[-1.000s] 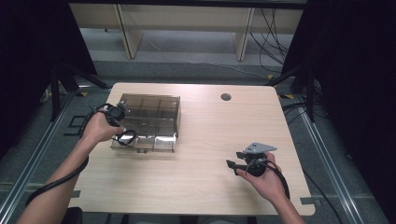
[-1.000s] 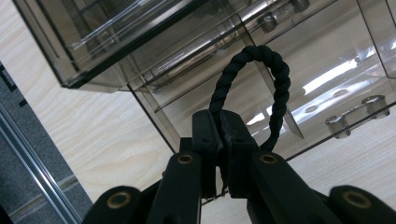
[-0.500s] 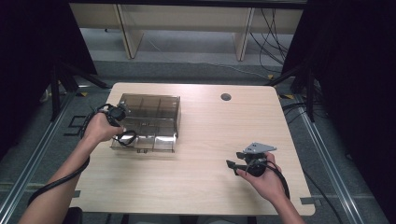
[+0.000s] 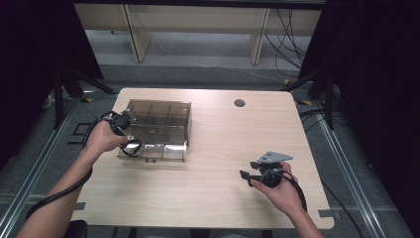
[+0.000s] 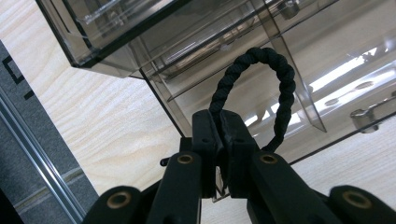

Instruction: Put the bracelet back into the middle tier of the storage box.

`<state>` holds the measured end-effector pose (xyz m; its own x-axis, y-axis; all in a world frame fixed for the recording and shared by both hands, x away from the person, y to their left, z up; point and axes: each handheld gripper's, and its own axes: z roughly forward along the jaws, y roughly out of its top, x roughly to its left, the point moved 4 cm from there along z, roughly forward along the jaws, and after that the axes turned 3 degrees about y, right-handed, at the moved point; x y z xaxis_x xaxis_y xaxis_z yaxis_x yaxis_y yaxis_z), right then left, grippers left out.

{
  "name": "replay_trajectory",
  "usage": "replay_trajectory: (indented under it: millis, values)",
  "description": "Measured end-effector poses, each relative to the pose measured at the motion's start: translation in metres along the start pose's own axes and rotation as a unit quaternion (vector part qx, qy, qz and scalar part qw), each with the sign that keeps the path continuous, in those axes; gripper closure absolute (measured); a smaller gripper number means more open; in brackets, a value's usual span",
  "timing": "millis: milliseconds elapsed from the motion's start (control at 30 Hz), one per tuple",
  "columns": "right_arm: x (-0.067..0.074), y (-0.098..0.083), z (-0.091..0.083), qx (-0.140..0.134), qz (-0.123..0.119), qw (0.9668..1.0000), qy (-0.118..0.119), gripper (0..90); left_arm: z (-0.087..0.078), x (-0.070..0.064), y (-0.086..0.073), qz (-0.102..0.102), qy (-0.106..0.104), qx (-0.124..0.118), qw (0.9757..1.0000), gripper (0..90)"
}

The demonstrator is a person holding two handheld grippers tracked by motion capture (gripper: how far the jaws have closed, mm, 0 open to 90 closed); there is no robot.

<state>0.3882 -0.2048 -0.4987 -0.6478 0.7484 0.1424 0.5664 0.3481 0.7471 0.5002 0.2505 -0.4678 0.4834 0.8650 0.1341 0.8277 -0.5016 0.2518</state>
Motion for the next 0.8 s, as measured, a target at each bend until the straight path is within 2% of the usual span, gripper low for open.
replay_trajectory:
  millis: [33,67,167,200,267,600,800]
  values:
    - [-0.003,0.001,0.0,-0.002,-0.018,0.9998,-0.006,44.3,0.0,0.0,0.0,0.003,0.001,0.003,1.0,84.9]
    - [-0.003,0.001,0.0,-0.002,-0.019,0.9998,-0.004,44.3,0.001,-0.001,0.001,0.003,0.001,0.004,1.0,85.0]
    - [-0.002,0.0,0.001,-0.002,-0.013,0.9999,0.006,44.3,0.003,-0.003,0.002,0.007,0.001,0.006,1.0,85.0]
    - [-0.003,0.0,0.0,-0.003,-0.012,0.9999,-0.002,44.3,0.004,-0.004,0.002,0.007,-0.001,0.006,1.0,85.0]
    - [-0.003,0.0,0.0,-0.003,-0.013,0.9999,-0.002,44.3,0.005,-0.005,0.002,0.014,0.002,0.011,0.9998,84.9]
    - [-0.003,0.0,0.001,-0.001,-0.012,0.9999,0.0,44.1,0.011,-0.006,0.003,0.014,0.001,0.014,0.9998,84.8]
    - [-0.003,0.0,0.001,-0.001,-0.013,0.9999,0.0,44.0,0.013,-0.005,0.002,0.015,0.0,0.003,0.9999,83.5]
